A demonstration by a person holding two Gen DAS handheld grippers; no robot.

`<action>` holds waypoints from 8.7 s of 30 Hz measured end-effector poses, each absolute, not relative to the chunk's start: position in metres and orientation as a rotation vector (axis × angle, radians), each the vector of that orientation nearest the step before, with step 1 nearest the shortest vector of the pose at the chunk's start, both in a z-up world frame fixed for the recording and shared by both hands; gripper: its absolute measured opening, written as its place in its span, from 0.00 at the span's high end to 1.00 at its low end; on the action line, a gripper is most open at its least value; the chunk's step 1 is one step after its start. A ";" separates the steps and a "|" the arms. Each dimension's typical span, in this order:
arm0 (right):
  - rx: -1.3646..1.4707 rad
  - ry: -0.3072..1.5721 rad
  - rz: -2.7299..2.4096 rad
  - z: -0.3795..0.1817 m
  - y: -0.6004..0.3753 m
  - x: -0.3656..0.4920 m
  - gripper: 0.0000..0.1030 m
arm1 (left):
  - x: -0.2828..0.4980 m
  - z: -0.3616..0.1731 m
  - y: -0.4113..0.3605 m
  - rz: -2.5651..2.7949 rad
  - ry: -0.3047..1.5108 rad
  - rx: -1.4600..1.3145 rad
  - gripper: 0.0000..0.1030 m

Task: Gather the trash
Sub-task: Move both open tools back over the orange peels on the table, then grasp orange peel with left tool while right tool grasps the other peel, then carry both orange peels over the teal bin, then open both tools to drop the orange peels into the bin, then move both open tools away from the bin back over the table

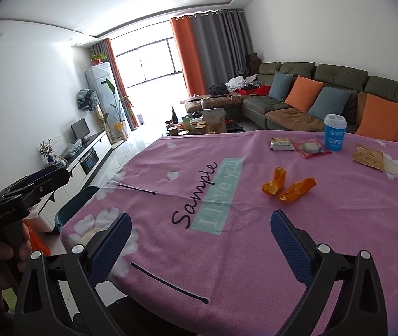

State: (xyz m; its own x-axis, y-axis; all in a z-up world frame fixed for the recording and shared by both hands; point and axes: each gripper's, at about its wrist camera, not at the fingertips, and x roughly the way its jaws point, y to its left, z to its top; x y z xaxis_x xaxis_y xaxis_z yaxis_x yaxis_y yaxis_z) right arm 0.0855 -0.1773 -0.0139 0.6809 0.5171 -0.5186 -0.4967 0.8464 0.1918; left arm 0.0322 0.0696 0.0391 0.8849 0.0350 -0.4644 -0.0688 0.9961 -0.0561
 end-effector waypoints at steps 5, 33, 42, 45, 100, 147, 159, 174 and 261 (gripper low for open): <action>0.048 0.590 0.502 -0.016 -0.196 0.088 0.07 | 0.051 0.036 0.052 -0.007 0.498 -0.054 0.06; -0.142 0.873 0.408 -0.080 -0.215 0.240 0.24 | 0.225 -0.030 -0.024 -0.241 0.699 -0.019 0.06; -0.252 0.914 0.534 -0.088 -0.211 0.267 0.24 | 0.247 -0.036 -0.012 -0.226 0.722 -0.028 0.06; -0.282 0.911 0.563 -0.088 -0.208 0.268 0.24 | 0.252 -0.038 -0.012 -0.225 0.725 -0.027 0.06; 0.135 0.775 0.577 -0.062 -0.286 0.250 0.80 | 0.314 -0.088 -0.108 -0.444 0.929 -0.050 0.85; -0.140 0.563 0.971 0.040 -0.048 0.129 0.80 | 0.035 0.049 0.184 0.057 0.512 -0.257 0.86; -0.183 0.579 1.112 0.037 0.026 0.126 0.80 | -0.006 0.053 0.240 0.223 0.504 -0.272 0.85; -0.328 0.670 1.258 0.005 0.137 0.116 0.80 | -0.041 -0.004 0.330 0.413 0.625 -0.328 0.85; -0.141 0.433 0.663 0.030 -0.047 0.126 0.07 | 0.020 0.045 0.149 0.214 0.357 -0.098 0.06</action>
